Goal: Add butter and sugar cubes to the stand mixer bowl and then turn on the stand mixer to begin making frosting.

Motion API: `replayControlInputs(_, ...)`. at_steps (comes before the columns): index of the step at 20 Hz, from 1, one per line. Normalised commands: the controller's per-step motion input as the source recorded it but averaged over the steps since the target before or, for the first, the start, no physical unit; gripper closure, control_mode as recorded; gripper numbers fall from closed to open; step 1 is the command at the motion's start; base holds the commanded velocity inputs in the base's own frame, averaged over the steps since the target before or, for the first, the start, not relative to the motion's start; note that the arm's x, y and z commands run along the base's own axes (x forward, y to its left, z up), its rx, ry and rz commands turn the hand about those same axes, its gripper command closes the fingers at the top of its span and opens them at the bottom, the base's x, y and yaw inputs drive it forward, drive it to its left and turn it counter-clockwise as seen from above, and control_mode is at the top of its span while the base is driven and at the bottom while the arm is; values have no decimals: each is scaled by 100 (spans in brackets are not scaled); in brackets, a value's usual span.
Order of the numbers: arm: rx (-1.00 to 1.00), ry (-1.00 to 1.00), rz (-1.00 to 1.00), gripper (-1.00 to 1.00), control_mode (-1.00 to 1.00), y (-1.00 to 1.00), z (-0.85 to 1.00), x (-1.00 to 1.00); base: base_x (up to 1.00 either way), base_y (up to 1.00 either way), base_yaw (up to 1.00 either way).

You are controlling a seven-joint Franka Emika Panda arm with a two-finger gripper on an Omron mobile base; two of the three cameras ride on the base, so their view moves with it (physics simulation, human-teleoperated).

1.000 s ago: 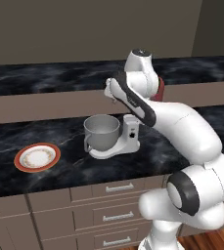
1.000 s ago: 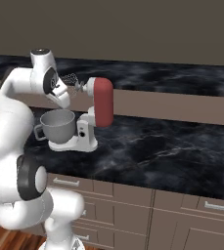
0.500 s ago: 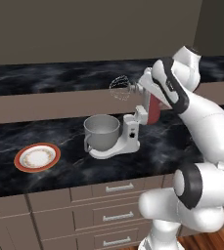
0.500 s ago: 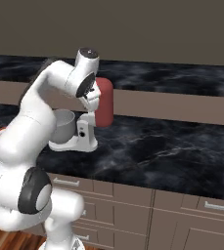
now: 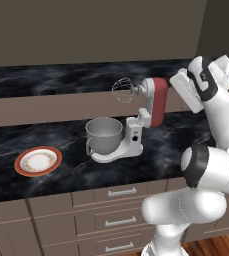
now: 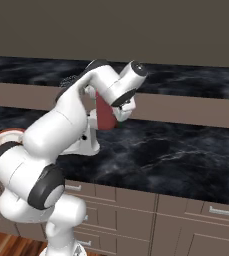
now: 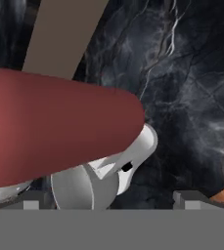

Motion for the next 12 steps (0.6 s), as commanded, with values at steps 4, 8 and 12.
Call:
replayControlInputs(4, 21, 0, 0, -100, -100, -59, -1, 61, 0, 0, 0)
replayControlInputs(8, 25, 0, 0, -100, -100, -33, 0, 57, 0, 0, 0)
replayControlInputs(12, 29, 0, 2, -100, -100, -4, 0, 55, 0, 0, 0)
